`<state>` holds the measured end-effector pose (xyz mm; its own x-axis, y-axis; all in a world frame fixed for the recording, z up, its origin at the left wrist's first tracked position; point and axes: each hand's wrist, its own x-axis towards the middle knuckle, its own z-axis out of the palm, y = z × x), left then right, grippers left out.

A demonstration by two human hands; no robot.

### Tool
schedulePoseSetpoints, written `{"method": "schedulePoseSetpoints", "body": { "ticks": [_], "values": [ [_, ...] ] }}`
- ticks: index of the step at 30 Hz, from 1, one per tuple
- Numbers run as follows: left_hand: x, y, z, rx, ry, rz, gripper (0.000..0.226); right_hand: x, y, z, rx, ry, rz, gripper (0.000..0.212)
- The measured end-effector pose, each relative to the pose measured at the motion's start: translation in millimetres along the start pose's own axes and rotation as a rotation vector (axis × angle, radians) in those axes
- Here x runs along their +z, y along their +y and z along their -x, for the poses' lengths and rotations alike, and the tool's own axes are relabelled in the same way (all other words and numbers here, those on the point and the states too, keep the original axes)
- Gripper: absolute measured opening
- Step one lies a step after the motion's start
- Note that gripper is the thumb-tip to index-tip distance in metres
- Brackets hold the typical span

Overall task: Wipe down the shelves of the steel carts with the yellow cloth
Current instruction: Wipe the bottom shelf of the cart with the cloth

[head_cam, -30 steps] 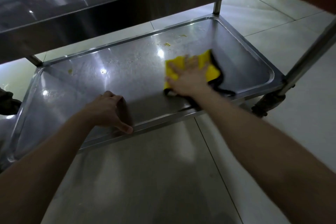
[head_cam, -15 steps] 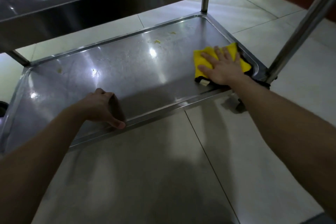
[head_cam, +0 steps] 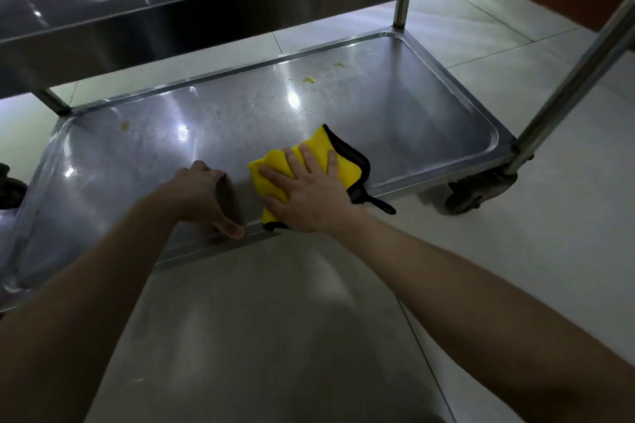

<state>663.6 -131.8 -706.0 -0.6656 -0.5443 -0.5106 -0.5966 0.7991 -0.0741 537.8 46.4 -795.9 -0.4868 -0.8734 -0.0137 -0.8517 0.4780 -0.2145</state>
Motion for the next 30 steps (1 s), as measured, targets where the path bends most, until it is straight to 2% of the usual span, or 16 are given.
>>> {"method": "schedulePoseSetpoints", "body": {
  "ticks": [3, 6, 10, 14, 17, 21, 24, 26, 30],
  "values": [
    [-1, 2, -1, 0.002, -0.019, -0.002, 0.175, -10, 32, 4, 0.0, -0.027, -0.049, 0.067],
    [-2, 3, -3, 0.006, -0.034, -0.006, 0.186, -19, 80, 13, 0.087, -0.015, -0.066, 0.069],
    [-3, 6, 1, 0.015, -0.049, -0.009, 0.169, -39, 164, 25, 0.311, -0.011, -0.061, 0.076],
    [-1, 6, 5, 0.033, -0.044, -0.021, 0.168, -58, 241, 30, 0.483, -0.018, -0.057, 0.083],
    [1, 4, 4, 0.036, -0.039, -0.034, 0.169, -60, 258, 9, 0.546, -0.013, -0.012, 0.087],
    [7, 0, 4, 0.044, -0.016, -0.008, 0.17, -55, 242, -40, 0.589, -0.001, 0.007, 0.094],
    [9, -2, 2, 0.054, 0.017, 0.014, 0.168, -53, 198, -78, 0.526, -0.04, 0.018, 0.093],
    [9, 0, 1, 0.054, 0.037, 0.035, 0.164, -45, 146, -99, 0.405, -0.055, 0.032, 0.09],
    [10, 4, 2, 0.017, 0.083, 0.152, 0.158, -15, 37, -105, 0.035, -0.08, 0.056, 0.084]
  ]
}}
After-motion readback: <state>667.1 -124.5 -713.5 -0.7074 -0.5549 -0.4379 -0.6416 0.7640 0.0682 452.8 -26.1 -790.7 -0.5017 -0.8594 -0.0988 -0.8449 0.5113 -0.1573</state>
